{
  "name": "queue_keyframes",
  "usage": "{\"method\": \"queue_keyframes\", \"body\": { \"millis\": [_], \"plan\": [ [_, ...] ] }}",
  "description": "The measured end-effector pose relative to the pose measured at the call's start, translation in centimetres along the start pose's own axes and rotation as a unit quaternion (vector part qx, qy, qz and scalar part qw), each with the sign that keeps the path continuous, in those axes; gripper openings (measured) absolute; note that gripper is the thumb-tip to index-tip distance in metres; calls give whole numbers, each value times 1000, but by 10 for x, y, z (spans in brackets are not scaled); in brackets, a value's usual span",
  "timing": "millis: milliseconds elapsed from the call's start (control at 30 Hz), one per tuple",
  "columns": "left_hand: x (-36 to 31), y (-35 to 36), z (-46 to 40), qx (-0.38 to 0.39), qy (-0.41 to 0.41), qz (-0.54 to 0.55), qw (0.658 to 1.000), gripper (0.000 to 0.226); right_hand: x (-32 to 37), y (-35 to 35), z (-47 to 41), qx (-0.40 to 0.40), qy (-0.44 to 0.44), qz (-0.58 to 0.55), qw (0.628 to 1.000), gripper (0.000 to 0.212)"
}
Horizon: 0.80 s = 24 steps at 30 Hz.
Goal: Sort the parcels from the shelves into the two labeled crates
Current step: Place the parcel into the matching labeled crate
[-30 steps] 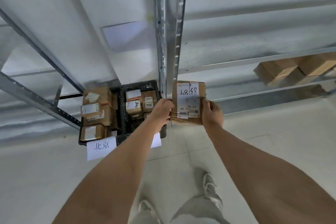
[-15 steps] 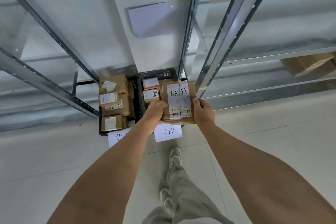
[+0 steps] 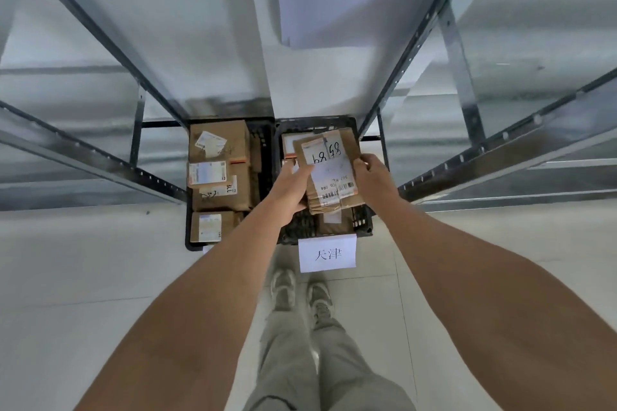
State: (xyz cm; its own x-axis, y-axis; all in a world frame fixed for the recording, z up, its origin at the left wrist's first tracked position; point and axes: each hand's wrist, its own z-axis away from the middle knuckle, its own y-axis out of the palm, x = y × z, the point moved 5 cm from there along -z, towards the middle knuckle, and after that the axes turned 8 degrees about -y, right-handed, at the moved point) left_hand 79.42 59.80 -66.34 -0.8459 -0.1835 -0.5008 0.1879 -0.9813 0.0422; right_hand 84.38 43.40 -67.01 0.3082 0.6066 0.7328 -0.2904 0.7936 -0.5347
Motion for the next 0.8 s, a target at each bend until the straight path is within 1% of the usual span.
{"method": "queue_keyframes", "body": {
  "millis": [133, 233, 367, 433, 533, 600, 633, 733, 800],
  "plan": [
    [18, -13, -62, 6, -50, 73, 996, 35, -12, 41, -50, 28, -26, 59, 998, 36],
    [57, -16, -121, 9, -97, 130, 987, 47, -47, 79, -86, 68, -33, 114, 991, 37],
    [123, -6, -189, 1, -156, 237, 959, 49, -116, 131, -122, 108, -20, 183, 977, 34],
    [151, -1, -222, -8, -176, 290, 941, 46, -150, 157, -143, 125, -23, 213, 969, 38],
    [183, 7, -280, -8, -183, 337, 924, 33, -188, 196, -180, 146, -60, 232, 960, 43],
    [200, 10, -315, -25, -183, 365, 912, 29, -207, 222, -203, 158, -99, 251, 950, 43],
    [206, 12, -329, -33, -183, 380, 906, 30, -216, 233, -214, 163, -120, 269, 942, 43],
    [223, 15, -370, -59, -175, 428, 885, 44, -242, 264, -242, 179, -160, 308, 921, 43],
    [229, 13, -388, -81, -170, 434, 881, 42, -255, 283, -254, 187, -176, 313, 914, 44]
  ]
}}
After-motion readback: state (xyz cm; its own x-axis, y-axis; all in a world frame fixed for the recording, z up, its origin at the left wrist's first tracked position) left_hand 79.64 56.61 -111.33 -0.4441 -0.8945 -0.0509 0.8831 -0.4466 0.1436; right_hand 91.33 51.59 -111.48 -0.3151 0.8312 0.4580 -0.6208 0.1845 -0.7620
